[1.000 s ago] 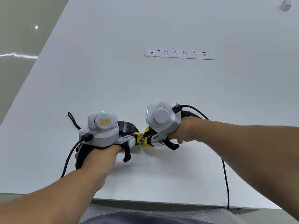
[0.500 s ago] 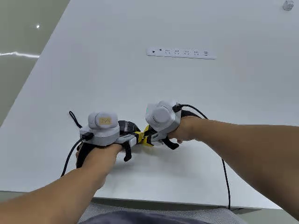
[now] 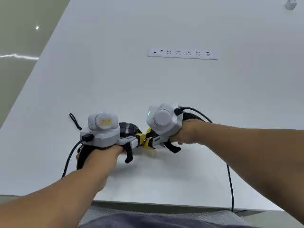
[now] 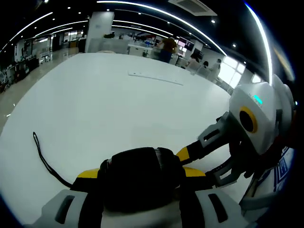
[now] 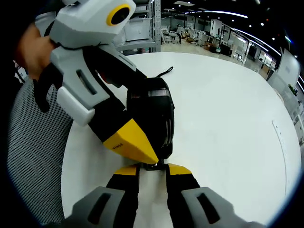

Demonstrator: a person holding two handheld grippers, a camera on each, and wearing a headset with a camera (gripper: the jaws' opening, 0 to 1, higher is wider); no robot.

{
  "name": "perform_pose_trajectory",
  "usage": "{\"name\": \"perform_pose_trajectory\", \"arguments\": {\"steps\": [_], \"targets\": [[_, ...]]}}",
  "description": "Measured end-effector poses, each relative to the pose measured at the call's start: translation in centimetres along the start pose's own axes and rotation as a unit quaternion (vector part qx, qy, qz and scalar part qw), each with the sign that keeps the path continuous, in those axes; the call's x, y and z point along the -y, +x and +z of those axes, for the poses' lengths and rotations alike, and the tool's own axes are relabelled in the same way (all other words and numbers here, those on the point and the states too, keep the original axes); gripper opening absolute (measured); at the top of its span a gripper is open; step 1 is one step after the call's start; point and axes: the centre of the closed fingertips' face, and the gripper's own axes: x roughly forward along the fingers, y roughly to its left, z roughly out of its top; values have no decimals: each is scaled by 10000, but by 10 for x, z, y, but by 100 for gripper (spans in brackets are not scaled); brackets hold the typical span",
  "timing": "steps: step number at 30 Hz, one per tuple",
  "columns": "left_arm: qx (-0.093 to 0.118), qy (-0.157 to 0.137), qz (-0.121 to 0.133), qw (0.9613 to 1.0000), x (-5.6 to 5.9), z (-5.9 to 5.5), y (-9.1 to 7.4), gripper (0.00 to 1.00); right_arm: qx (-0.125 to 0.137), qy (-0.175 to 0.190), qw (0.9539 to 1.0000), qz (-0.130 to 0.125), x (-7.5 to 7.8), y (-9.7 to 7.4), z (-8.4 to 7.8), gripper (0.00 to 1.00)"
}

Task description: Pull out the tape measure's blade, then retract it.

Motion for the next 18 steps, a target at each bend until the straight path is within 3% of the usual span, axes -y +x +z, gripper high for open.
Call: {"name": "perform_pose_trajectory", "arguments": {"steps": [3, 4, 5, 8, 10, 13, 18], "targets": [[-54, -40, -115, 9999, 0, -1, 0, 63, -86, -42, 9999, -70, -2, -5, -6, 32], [-101, 28, -197, 9998, 1, -4, 1, 64, -81, -26, 9999, -85, -1, -6, -7, 34], [-277, 243, -266, 9990, 1, -10, -1, 64, -65, 22, 9999, -115, 0, -8, -8, 36], [-181, 371, -443, 9982, 5, -9, -5, 66, 63, 336, 9991, -230, -1, -17, -11, 39], [15, 393, -530, 9978, 6, -1, -11, 72, 112, 400, 9988, -243, -5, -22, -13, 42], [125, 431, -689, 9966, 8, 7, -17, 76, 141, 501, 9980, -367, -8, -31, -21, 45], [213, 890, -856, 9921, 8, 14, -31, 81, 307, 832, 9936, -703, -7, -47, -35, 50]]}}
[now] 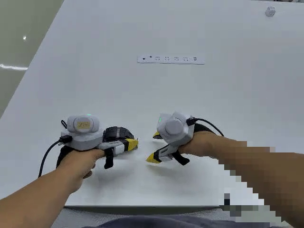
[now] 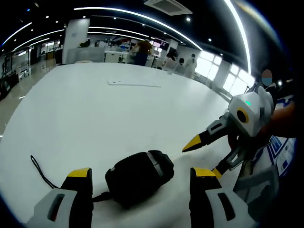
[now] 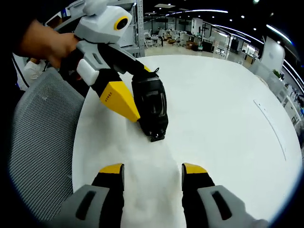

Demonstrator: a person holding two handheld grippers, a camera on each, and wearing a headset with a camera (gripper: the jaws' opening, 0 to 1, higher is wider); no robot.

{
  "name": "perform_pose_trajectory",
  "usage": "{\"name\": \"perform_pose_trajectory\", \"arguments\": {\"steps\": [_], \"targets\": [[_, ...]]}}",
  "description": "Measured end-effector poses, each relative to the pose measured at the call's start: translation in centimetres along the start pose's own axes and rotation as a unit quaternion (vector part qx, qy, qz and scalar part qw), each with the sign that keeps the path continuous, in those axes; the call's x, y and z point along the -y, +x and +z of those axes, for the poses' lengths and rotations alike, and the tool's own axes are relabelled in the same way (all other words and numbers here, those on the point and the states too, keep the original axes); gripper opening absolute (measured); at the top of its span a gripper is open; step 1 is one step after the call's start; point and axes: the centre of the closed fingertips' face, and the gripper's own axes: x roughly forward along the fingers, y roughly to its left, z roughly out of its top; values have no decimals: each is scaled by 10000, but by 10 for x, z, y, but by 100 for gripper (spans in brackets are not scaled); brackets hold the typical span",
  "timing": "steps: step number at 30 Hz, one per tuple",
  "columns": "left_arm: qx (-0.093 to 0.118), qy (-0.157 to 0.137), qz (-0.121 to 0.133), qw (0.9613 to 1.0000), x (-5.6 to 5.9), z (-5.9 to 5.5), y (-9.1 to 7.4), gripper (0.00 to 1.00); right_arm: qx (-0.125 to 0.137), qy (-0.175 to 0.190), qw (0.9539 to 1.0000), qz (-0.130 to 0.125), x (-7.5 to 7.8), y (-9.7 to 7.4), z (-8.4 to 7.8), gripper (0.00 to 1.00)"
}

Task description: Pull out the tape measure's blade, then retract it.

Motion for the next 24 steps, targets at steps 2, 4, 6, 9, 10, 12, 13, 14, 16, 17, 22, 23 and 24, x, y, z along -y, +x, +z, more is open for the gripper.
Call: {"name": "perform_pose_trajectory", "arguments": {"steps": [2, 4, 6, 9, 10, 12, 13, 14, 16, 17, 22, 23, 24], "targets": [[10, 165, -46, 9999, 0, 1, -4, 85, 28, 75, 9999, -136, 3, -6, -6, 51], [-33, 268, -143, 9995, 2, 0, -9, 90, 125, 217, 9992, -296, 6, -12, -8, 54], [80, 368, -201, 9991, 2, 3, -14, 94, 261, 416, 9979, -423, 9, -18, -8, 59], [165, 378, -258, 9988, -2, 4, -23, 97, 457, 661, 9949, -603, 12, -31, -10, 64], [156, 361, -264, 9989, -5, 2, -27, 98, 469, 708, 9942, -657, 12, -35, -13, 65], [196, 367, -299, 9987, -10, -1, -34, 100, 494, 762, 9930, -759, 12, -43, -19, 69], [198, 382, -295, 9986, -14, -2, -36, 100, 513, 819, 9921, -804, 12, -47, -21, 71], [210, 401, -292, 9986, -17, -3, -38, 100, 536, 887, 9912, -821, 11, -49, -23, 73], [218, 366, -280, 9987, -26, -6, -46, 100, 622, 1039, 9882, -934, 11, -58, -28, 75], [227, 305, -279, 9989, -30, -7, -50, 100, 664, 1123, 9862, -1017, 11, -64, -32, 76], [371, 449, -174, 9982, -44, -5, -71, 100, 688, 1368, 9804, -1240, 8, -81, -53, 80], [405, 482, -161, 9979, -46, -4, -74, 100, 697, 1395, 9795, -1273, 8, -84, -55, 80], [434, 509, -171, 9976, -47, -4, -77, 100, 714, 1423, 9784, -1315, 8, -87, -58, 81]]}}
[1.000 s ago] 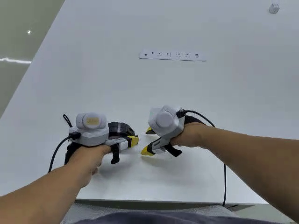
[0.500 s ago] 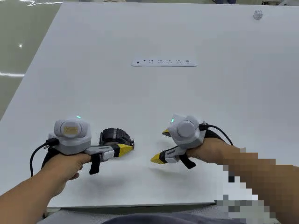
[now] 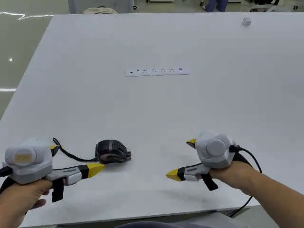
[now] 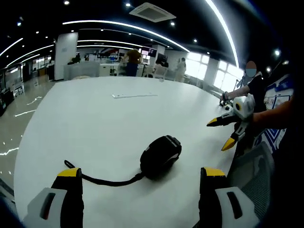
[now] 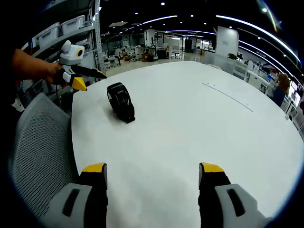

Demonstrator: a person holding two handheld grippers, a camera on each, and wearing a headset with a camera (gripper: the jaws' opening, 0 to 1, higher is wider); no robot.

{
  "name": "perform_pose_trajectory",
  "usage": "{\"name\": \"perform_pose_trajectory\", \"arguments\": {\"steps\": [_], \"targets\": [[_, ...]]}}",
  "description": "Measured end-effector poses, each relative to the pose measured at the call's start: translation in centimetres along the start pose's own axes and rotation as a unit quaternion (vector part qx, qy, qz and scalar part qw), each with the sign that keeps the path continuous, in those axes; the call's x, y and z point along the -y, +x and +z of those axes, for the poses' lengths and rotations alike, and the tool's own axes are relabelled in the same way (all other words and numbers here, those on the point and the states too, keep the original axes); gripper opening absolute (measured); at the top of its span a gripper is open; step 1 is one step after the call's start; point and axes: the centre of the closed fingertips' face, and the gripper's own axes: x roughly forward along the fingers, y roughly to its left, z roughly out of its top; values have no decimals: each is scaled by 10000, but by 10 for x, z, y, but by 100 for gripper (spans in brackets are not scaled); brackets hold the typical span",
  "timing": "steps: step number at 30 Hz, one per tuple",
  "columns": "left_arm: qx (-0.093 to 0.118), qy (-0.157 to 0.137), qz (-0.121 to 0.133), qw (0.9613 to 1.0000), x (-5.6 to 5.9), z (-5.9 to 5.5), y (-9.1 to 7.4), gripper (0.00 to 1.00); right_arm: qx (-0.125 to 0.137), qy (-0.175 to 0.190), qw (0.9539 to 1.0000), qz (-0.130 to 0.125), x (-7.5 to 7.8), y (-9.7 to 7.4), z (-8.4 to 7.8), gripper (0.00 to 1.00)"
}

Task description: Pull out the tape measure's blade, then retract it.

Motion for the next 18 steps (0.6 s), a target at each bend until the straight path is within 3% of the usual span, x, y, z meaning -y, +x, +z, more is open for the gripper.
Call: {"name": "perform_pose_trajectory", "arguments": {"steps": [2, 3, 5, 7, 11, 13, 15, 18], "targets": [[138, 283, -259, 9992, 8, 4, -7, 100, 72, 122, 9998, -168, 5, -12, -3, 86], [104, 433, -368, 9983, 13, 2, -12, 100, 128, 133, 9996, -226, 8, -18, -4, 88], [128, 550, -435, 9975, 16, 2, -17, 100, 161, 180, 9991, -340, 12, -29, -7, 90], [124, 499, -384, 9979, 12, 1, -22, 100, 174, 301, 9984, -452, 17, -41, -14, 91], [347, -61, -282, 9990, 4, 4, -31, 100, 237, 459, 9970, -573, 24, -63, -27, 93], [315, -10, -304, 9990, 3, 1, -36, 100, 276, 513, 9961, -661, 28, -73, -31, 94], [241, 151, -170, 9994, 0, -4, -40, 100, 270, 539, 9955, -733, 31, -80, -33, 96], [111, 125, -250, 9995, 3, -14, -48, 100, 278, 631, 9937, -886, 36, -95, -37, 98]]}}
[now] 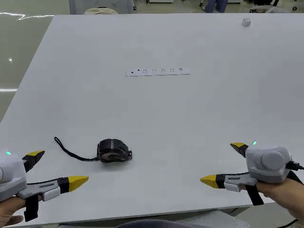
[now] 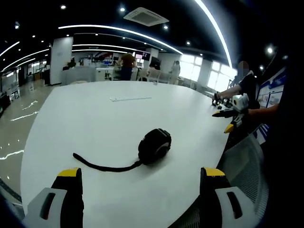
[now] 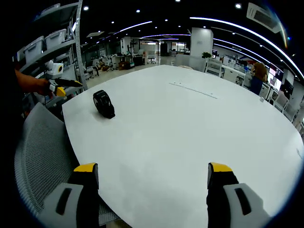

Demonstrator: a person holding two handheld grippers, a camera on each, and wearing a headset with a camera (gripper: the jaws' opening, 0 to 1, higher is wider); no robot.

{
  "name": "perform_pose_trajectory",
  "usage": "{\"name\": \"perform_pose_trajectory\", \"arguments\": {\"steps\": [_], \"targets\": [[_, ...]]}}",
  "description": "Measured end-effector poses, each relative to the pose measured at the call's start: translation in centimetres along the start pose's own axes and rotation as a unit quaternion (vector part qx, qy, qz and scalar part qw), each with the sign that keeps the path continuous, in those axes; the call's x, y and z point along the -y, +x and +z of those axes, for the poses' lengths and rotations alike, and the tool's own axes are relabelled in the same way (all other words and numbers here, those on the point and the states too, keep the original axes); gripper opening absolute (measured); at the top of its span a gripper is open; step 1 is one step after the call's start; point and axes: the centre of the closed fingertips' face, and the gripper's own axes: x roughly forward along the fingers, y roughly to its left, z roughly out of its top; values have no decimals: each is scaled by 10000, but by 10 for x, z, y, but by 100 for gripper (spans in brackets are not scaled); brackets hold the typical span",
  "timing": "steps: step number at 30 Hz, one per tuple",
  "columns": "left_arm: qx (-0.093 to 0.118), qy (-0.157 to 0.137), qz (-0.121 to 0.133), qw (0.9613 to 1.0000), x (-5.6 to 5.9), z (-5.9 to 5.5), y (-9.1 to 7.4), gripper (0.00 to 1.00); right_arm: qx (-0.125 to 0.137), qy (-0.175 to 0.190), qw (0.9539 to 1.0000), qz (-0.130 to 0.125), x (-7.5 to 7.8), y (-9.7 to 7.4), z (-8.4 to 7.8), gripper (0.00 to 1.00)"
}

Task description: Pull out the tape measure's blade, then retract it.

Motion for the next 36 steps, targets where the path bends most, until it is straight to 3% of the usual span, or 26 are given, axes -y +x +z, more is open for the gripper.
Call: {"name": "perform_pose_trajectory", "arguments": {"steps": [5, 14, 18, 29, 36], "targets": [[100, -12, 131, 9999, -5, -3, -17, 100, -48, 65, 9999, -108, 3, -13, -10, 100], [326, -5, 495, 9982, -26, 11, -45, 100, -309, 213, 9981, -485, 18, -47, -39, 100], [279, -72, 521, 9982, -29, 9, -48, 100, -297, 299, 9976, -544, 18, -51, -40, 100], [242, 18, 429, 9988, -23, 10, -42, 100, -268, 210, 9983, -467, 7, -47, -31, 100], [190, 37, 468, 9987, -27, 5, -46, 100, -259, 209, 9984, -452, -1, -49, -29, 100]]}}
